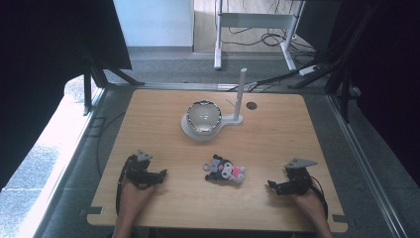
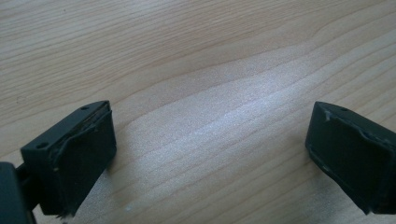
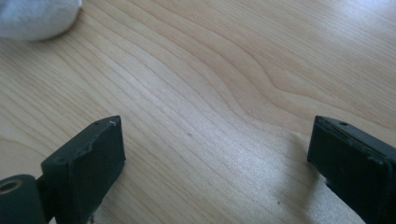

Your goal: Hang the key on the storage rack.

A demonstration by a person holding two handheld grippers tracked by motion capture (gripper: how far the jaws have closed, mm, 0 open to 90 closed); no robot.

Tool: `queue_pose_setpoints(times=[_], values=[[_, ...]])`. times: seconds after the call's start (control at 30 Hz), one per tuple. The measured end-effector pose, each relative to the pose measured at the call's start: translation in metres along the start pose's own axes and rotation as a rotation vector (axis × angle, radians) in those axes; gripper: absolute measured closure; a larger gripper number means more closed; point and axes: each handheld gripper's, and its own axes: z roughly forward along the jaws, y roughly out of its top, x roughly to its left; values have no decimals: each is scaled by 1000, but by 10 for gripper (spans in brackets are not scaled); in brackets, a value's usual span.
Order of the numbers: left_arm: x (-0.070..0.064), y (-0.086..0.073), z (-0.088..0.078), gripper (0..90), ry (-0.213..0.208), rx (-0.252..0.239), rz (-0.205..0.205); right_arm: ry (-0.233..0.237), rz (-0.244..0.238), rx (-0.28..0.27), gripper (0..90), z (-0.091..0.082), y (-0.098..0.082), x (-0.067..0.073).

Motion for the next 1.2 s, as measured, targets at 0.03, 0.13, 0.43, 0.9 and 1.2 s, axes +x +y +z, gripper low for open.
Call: queue_pose_setpoints(times=[0.03, 0.13, 0.43, 0.9, 1.2], values=[[0, 0, 0, 16, 0, 0, 0, 7, -14, 7, 31, 0, 2, 1], [0, 0, 0, 16, 0, 0, 0, 11, -29, 11, 29, -1, 4, 2], [0, 0, 0, 16, 0, 0, 0, 26, -81, 24, 6, -2, 16, 7], [0, 0, 0, 16, 0, 0, 0, 113, -189, 56, 2, 6, 42, 21], [0, 0, 0, 16, 0, 0, 0, 161, -213, 111, 0, 16, 58, 31]])
